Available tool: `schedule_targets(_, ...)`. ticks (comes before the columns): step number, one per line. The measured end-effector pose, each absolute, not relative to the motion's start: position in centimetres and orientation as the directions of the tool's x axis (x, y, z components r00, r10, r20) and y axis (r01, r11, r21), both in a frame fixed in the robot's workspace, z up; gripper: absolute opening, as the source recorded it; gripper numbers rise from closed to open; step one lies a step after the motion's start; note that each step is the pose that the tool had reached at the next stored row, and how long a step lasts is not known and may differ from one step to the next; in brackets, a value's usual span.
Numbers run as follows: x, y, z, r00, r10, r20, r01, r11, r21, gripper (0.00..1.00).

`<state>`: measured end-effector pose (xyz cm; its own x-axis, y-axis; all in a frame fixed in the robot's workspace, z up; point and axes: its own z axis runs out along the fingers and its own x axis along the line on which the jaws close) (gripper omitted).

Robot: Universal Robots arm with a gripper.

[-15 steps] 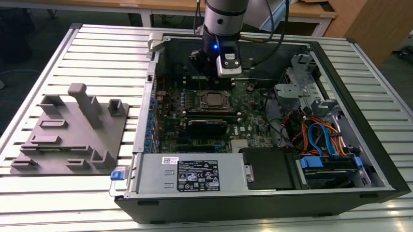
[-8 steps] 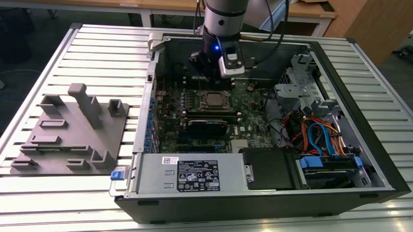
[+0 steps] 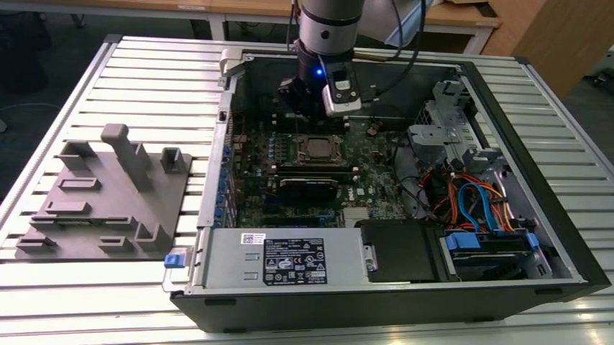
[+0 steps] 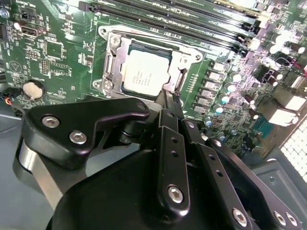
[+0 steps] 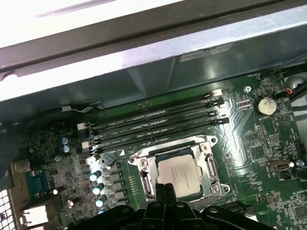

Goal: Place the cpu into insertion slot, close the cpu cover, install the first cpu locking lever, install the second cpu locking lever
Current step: 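Install the first cpu locking lever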

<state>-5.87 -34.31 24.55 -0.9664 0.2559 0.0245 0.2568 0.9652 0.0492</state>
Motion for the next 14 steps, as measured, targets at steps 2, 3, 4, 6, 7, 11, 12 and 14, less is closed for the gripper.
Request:
schedule_targets(2,-5.89,-34.32,24.55,-0.970,0.240,0.025,0.241,0.969,0.049,0.10)
schedule_targets(3,-5.89,-34.32,24.55,-0.974,0.226,0.025,0.227,0.973,0.049,0.10)
schedule_targets(4,-5.89,-34.32,24.55,-0.978,0.209,0.025,0.210,0.977,0.049,0.10)
schedule_targets(6,-5.89,-34.32,24.55,-0.985,0.174,0.025,0.175,0.983,0.049,0.10)
schedule_targets(7,-5.89,-34.32,24.54,-0.987,0.158,0.025,0.159,0.986,0.049,0.10)
schedule_targets(11,-5.93,-34.32,24.47,-0.993,0.116,0.025,0.117,0.992,0.054,0.10)
schedule_targets(12,-5.96,-34.32,24.46,-0.994,0.109,0.025,0.111,0.992,0.055,0.10)
schedule_targets(14,-6.12,-34.32,24.44,-0.994,0.103,0.025,0.104,0.993,0.058,0.10)
